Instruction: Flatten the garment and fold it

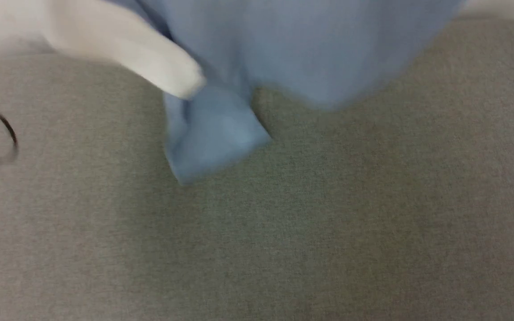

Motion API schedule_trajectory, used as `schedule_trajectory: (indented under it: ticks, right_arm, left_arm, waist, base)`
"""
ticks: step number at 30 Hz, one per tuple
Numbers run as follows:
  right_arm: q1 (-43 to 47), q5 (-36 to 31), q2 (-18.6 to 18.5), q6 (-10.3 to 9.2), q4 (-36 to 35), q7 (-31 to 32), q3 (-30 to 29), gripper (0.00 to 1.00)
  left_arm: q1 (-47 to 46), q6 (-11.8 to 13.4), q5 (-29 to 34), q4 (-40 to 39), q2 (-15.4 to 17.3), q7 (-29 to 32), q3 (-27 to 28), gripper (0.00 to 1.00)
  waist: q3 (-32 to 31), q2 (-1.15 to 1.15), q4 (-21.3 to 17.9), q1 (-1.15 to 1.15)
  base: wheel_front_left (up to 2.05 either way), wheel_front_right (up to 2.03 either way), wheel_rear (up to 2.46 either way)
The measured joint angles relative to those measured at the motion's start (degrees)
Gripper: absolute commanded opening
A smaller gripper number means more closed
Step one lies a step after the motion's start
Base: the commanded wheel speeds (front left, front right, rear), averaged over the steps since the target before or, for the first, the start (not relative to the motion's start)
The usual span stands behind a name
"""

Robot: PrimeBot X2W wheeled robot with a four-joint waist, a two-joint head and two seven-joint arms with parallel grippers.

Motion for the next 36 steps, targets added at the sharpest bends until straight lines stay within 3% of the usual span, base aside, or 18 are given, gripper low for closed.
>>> schedule_trajectory:
  ticks: [8,19,25,29,36]
  right_arm:
    - [-13.0,-3.2,0.1,0.01,5.3,-12.6,1.4,0.0]
    - [-15.2,1.0,0.1,-0.01,12.8,-18.2,9.6,0.0]
    - [-9.7,4.4,1.0,-0.04,16.7,-20.1,15.9,0.0]
    - [-0.7,7.7,0.4,-0.07,17.0,-22.4,20.5,0.0]
    - [16.9,11.1,-1.5,-0.07,13.1,-23.4,23.6,0.0]
  left_arm:
    - [-18.7,-2.7,5.1,10.9,-0.1,-8.5,-2.1,0.0]
    - [-20.0,-5.7,5.1,21.4,-2.1,-12.6,-3.9,0.0]
    - [-11.5,-7.1,2.8,25.2,-3.9,-14.7,-3.6,0.0]
    - [0.4,-8.1,-1.6,25.2,-6.0,-15.2,-2.2,0.0]
    - [23.9,-7.2,-5.2,16.0,-6.2,-14.6,-1.3,0.0]
  waist:
    - [6.3,0.0,-2.0,0.0]
    - [13.8,0.0,-1.7,0.0]
    - [14.1,0.0,-0.9,-0.01]
    - [11.1,0.0,-0.4,-0.02]
    - [4.1,0.0,0.6,-0.03]
  base:
    - [0.0,0.0,0.0]
    - [0.0,0.0,0.0]
    - [0.0,0.0,0.0]
    - [0.0,0.0,0.0]
    - [0.0,0.0,0.0]
